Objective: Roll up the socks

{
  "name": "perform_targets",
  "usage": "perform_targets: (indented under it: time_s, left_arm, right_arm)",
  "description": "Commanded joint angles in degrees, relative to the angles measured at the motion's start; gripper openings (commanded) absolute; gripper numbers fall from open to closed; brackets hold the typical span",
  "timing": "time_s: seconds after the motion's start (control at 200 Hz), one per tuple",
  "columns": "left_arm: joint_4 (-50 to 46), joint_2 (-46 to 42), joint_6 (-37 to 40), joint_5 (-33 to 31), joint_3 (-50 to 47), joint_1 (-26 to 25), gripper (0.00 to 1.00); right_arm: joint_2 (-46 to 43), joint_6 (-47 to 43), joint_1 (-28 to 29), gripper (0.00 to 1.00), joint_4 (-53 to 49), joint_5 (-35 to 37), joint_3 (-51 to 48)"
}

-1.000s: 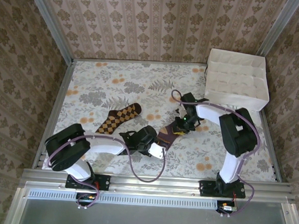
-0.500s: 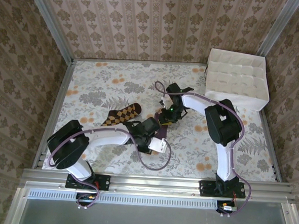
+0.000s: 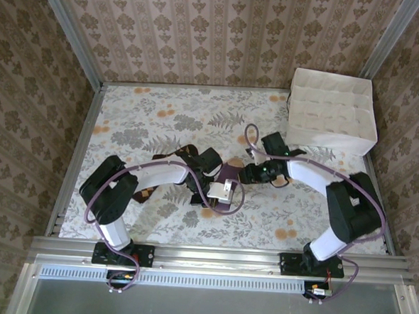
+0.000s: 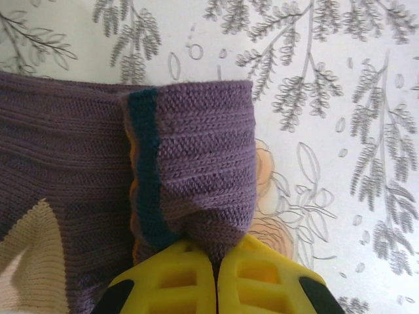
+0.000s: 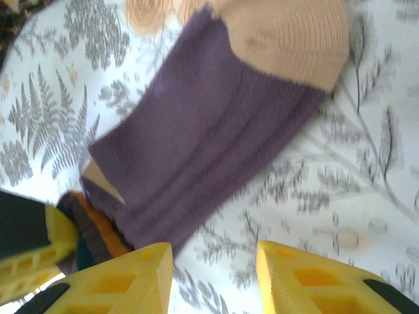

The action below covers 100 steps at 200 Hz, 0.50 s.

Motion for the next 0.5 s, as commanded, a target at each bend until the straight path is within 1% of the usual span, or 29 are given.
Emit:
perform_targets:
  time_s: [0.0, 0.105, 0.265, 0.37, 0.495]
  left_arm:
    - [-9.78, 2.94, 2.80, 5.17, 1.91, 1.19, 0.00]
    - [-12.51, 5.57, 3.11, 6.99, 4.83, 2.68, 0.00]
    - [-15.99, 9.86, 2.54, 8.44, 9.54, 4.42, 0.00]
    - [-17.66, 12.14, 1.68, 9.00, 12.04, 4.84, 0.00]
    - [-19.12, 14.19, 0.78, 9.69, 14.21, 5.06, 0.00]
  right_arm:
    - [-8.42, 0.97, 1.29, 0.39, 7.64, -0.37, -6.70]
    - [-18.70, -1.67, 5.21, 0.39, 10.25, 4.51, -13.66]
    - [-30.48, -3.60, 14.08, 0.39, 18.40, 12.86, -23.13]
    - [-33.81, -3.83, 17.82, 0.41, 23.49, 15.22, -27.19]
    - [-33.46, -6.57, 21.04, 0.44, 29.89, 15.30, -30.33]
